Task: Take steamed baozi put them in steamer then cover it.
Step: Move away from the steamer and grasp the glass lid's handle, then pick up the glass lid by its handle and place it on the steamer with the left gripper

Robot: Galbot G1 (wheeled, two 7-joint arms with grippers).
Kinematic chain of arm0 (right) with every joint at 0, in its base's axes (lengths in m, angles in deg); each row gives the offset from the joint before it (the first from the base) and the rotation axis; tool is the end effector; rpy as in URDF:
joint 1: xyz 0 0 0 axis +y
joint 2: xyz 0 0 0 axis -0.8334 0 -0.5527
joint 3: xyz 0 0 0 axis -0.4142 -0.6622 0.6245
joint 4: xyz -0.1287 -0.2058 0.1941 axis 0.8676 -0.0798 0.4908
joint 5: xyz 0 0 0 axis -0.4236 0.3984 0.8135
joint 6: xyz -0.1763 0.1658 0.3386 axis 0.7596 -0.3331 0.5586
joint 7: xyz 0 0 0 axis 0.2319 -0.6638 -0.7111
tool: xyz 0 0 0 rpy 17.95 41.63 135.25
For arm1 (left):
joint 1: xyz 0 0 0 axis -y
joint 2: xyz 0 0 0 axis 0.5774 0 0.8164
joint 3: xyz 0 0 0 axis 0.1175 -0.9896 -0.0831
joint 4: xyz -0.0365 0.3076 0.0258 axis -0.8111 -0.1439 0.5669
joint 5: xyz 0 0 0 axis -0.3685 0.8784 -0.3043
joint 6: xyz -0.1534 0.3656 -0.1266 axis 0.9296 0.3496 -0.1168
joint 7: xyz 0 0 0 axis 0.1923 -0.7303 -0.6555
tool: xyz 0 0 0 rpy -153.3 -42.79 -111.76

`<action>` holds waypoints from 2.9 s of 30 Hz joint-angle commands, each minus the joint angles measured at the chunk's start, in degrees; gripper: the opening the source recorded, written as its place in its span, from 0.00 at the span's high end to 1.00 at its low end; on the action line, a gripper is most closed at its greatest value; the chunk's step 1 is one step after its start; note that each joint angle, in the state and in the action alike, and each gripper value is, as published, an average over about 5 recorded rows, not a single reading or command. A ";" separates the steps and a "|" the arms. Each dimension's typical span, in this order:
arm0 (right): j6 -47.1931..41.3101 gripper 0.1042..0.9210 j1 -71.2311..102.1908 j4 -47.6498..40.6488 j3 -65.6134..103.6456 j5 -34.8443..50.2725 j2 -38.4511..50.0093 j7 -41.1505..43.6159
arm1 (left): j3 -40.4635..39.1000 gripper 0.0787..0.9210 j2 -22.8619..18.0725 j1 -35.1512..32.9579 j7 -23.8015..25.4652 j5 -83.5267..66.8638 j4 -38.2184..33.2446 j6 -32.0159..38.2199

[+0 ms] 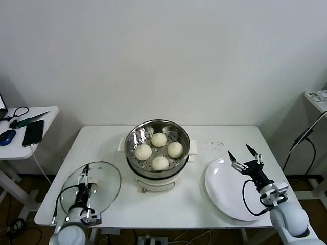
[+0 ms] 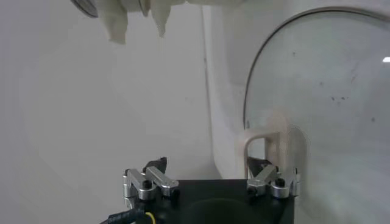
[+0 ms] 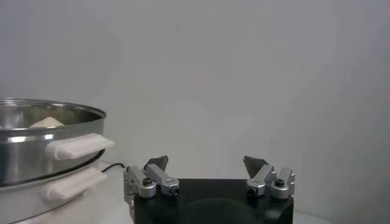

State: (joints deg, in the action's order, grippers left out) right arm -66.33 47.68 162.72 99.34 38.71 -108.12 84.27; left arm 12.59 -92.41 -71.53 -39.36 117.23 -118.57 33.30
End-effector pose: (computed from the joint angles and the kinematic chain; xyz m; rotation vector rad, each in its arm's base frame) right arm 0.3484 -0.1498 -0.3034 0.3835 -3.0605 0.2092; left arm 0.3040 0.1233 -0.3965 -0.0139 -1.9457 -2.1478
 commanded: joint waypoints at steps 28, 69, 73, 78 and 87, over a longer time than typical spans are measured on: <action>1.51 0.12 -0.53 -1.66 -0.49 -3.11 -2.10 0.95 | -0.52 0.91 1.79 -2.53 0.11 -5.75 -7.11 -1.99; 1.92 0.12 -3.16 -5.52 -1.01 -5.91 -0.66 1.32 | -49.30 0.91 15.12 22.65 26.35 0.88 -26.30 -45.42; 2.07 0.12 -2.83 -5.62 -0.47 -6.23 -0.86 1.35 | -52.89 0.91 10.27 25.59 27.41 2.79 -22.57 -46.16; 2.48 0.12 -2.21 -5.87 0.40 -6.62 -1.23 1.47 | -54.42 0.91 5.34 27.19 26.63 3.87 -17.11 -47.15; 2.77 0.12 -1.87 -5.92 0.84 -7.30 -1.59 1.63 | -54.99 0.91 0.16 29.61 23.92 3.37 -9.77 -47.44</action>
State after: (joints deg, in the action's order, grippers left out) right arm -63.66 45.62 156.81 99.77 31.80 -109.64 85.84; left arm -36.67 -84.77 -48.04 -16.10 118.73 -137.72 -11.38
